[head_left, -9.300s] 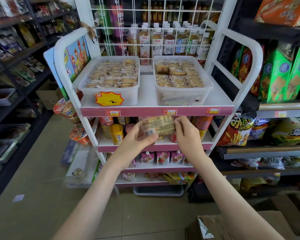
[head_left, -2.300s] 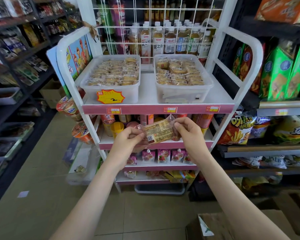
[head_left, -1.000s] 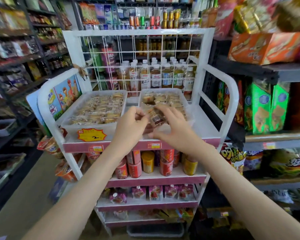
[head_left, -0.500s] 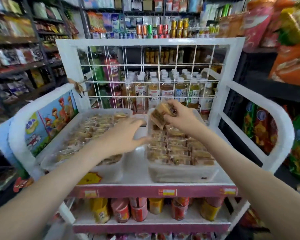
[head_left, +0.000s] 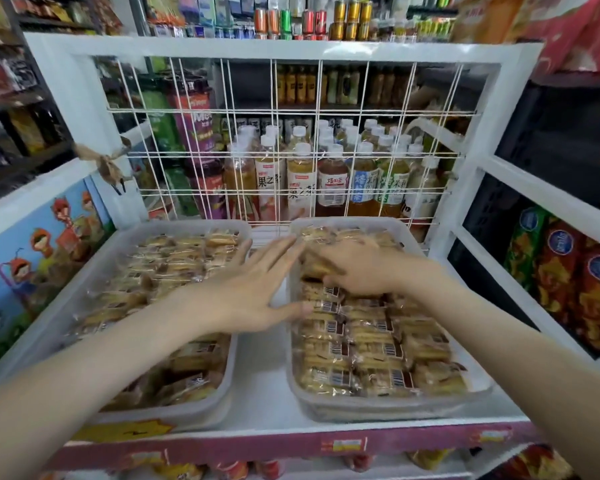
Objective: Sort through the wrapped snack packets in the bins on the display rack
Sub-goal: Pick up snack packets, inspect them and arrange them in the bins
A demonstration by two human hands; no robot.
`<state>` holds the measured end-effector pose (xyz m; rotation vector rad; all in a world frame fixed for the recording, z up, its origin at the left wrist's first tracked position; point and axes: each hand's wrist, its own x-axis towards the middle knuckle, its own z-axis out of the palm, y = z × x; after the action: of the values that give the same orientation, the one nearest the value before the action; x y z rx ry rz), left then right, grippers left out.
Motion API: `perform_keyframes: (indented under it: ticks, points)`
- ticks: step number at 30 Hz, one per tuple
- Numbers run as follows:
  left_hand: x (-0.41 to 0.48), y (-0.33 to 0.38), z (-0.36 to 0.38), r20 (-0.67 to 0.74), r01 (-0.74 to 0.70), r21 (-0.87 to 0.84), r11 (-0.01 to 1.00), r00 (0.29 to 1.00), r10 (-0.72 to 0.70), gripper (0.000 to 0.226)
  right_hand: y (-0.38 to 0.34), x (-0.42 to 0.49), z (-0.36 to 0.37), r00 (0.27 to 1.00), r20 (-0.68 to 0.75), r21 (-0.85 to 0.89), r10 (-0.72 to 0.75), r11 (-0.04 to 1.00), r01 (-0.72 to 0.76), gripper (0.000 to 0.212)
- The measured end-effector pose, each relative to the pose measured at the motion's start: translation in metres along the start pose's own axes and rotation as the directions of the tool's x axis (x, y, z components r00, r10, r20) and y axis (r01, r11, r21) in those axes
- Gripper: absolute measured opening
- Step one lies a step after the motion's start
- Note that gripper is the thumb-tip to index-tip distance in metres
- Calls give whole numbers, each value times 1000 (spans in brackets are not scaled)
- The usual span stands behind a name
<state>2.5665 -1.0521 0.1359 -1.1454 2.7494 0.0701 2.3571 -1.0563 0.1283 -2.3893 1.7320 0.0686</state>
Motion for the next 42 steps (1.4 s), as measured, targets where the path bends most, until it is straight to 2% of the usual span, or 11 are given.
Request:
perform_keyframes:
  ticks: [2, 5, 7, 12, 18, 22, 27, 31, 35, 38, 42]
  points:
    - [15, -5, 1, 19, -4, -46, 999, 1000, 5, 97, -4, 6, 9, 987, 161, -157, 15, 987, 10, 67]
    - [34, -10, 2, 47, 22, -69, 997, 999, -19, 105, -6, 9, 10, 972, 230, -154, 39, 988, -4, 70]
    - [39, -8, 5, 65, -8, -37, 999, 998, 10, 102, -2, 8, 1, 987, 159, -63, -4, 998, 14, 58]
    - [39, -2, 11, 76, -40, 23, 999, 996, 38, 85, 22, 19, -14, 967, -255, 74, -10, 997, 30, 30]
    - [34, -3, 12, 17, -66, -30, 997, 998, 66, 91, 31, 48, -4, 978, -203, 99, 40, 995, -20, 35]
    - [31, -1, 12, 16, -49, -28, 998, 999, 50, 88, 25, 53, 0, 985, -171, -79, 2, 997, -15, 40]
    - [30, -1, 13, 12, -49, -15, 999, 999, 49, 72, 32, 46, 4, 991, -135, -123, -24, 992, 7, 28]
    - [30, -3, 12, -4, -62, -29, 998, 998, 62, 71, 32, 40, 8, 980, -198, -124, -31, 992, 6, 21]
    - [24, -1, 9, -6, -51, -41, 998, 999, 51, 74, 34, 27, 2, 946, -308, 158, 101, 986, -54, 22]
    - [23, 3, 8, -67, -3, -115, 993, 998, -4, 84, 36, 6, -15, 869, -445, 360, 216, 932, -47, 20]
    - [18, 17, -5, -202, 24, -493, 870, 969, -141, 78, 23, -29, -28, 798, -492, 621, 348, 783, 41, 5]
